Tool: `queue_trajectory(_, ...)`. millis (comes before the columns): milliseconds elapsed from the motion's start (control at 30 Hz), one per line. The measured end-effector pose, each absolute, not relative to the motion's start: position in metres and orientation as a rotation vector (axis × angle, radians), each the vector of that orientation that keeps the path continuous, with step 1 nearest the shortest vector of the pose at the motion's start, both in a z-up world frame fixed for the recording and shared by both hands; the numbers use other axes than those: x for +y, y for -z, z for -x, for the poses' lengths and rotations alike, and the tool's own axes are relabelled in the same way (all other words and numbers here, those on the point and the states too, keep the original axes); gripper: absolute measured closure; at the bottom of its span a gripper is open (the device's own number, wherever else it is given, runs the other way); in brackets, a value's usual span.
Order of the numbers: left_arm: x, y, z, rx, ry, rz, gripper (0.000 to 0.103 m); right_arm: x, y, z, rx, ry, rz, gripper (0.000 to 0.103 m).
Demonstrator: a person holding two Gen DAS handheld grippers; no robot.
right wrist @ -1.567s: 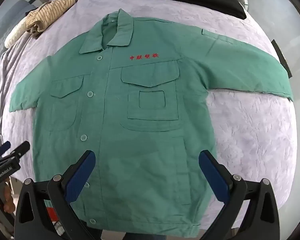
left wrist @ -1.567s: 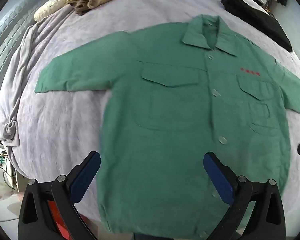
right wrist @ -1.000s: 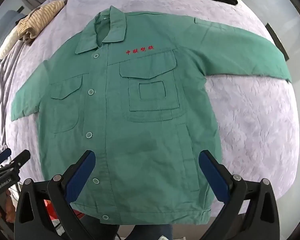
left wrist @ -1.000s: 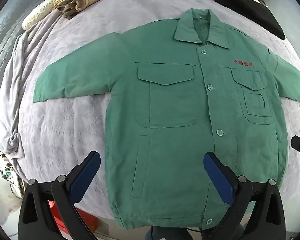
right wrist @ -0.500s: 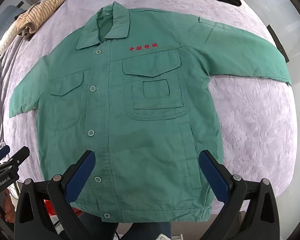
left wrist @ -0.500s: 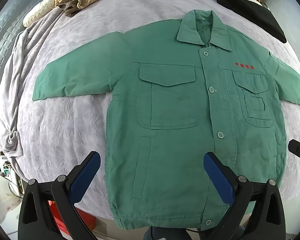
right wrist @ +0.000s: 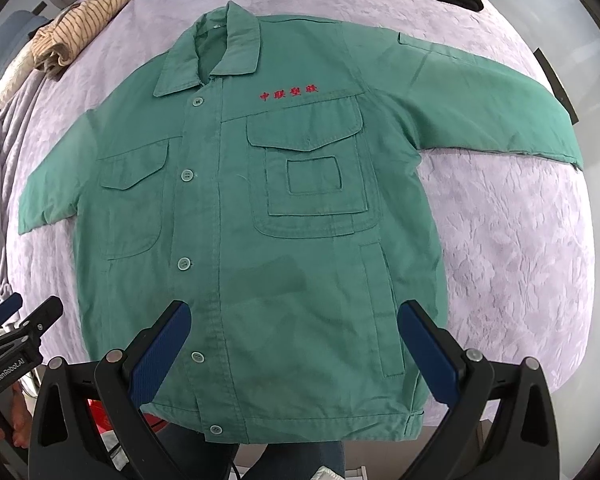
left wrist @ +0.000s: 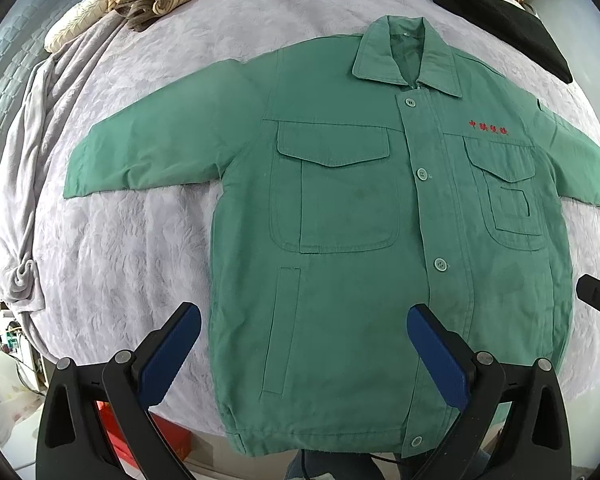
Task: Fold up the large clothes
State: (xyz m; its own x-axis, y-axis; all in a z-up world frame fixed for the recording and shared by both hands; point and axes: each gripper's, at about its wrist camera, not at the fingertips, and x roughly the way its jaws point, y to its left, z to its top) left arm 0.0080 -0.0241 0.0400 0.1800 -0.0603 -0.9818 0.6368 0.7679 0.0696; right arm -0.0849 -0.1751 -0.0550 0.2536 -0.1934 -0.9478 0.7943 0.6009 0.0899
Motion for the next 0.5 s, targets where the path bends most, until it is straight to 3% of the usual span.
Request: queue_trajectory(500,-0.0212,-0.0378,-0.0035,1.316,0.522,-0.527,0.000,-0.1677,0.0525,0.0816,1.119,0.733,-0.633,0.000)
